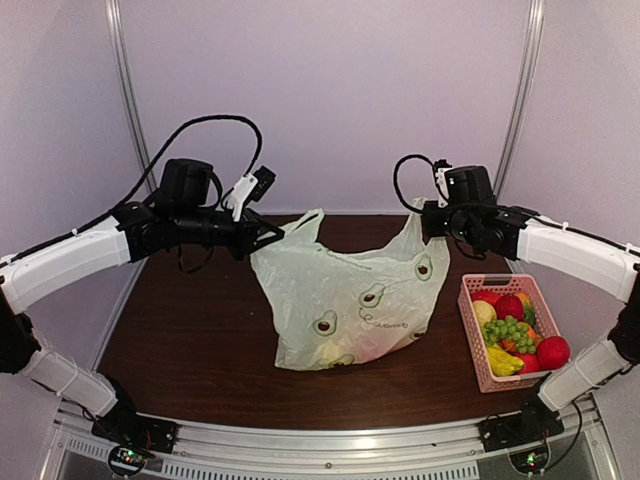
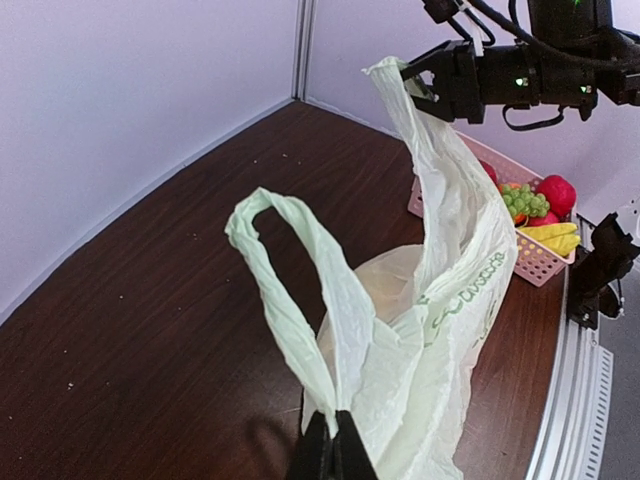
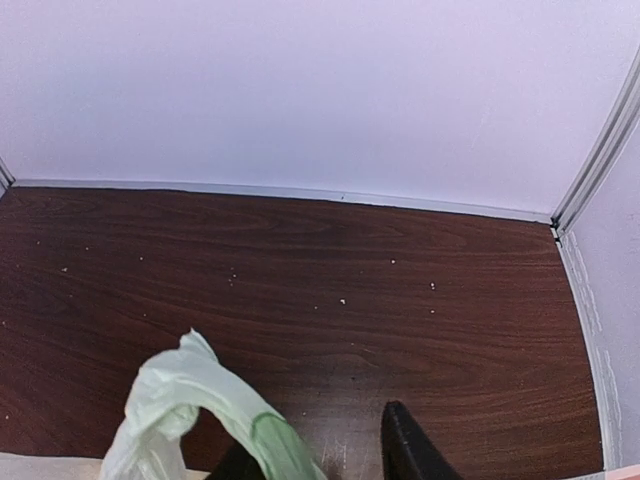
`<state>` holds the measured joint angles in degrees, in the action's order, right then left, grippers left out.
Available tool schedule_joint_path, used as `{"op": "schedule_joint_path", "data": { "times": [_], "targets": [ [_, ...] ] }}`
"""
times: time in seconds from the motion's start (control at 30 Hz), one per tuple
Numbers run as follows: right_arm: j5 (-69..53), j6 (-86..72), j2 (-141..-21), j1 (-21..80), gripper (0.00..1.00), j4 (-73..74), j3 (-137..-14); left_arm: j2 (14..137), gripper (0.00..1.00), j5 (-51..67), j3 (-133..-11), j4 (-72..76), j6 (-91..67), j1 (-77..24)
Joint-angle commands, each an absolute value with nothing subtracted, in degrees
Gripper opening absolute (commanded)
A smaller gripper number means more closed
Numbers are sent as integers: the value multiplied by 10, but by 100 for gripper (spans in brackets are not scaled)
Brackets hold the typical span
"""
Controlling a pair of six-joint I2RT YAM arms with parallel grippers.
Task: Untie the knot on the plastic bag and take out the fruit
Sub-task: Pick up the takeout bag from the center of the board, then place the takeout bag at the center of the board.
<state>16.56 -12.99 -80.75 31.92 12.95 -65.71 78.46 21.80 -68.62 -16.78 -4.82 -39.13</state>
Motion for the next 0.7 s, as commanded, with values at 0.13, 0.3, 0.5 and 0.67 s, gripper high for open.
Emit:
{"op": "schedule_joint_path", "data": {
  "times": [0.13,0.3,0.5,0.67],
  "targets": [
    [213,-142,-769,275,21,102,-723,755,0,227,-695,-142,-47,-296],
    [176,-140,-693,266,12,94,-708,743,0,289,-692,-105,-45,-241],
    [-48,-156,-640,276,7,63,-622,766,6,340,-681,-86,-43,-241],
    [-154,-172,-623,317,5,53,-543,750,32,305,-676,-89,-51,-241]
  ]
}}
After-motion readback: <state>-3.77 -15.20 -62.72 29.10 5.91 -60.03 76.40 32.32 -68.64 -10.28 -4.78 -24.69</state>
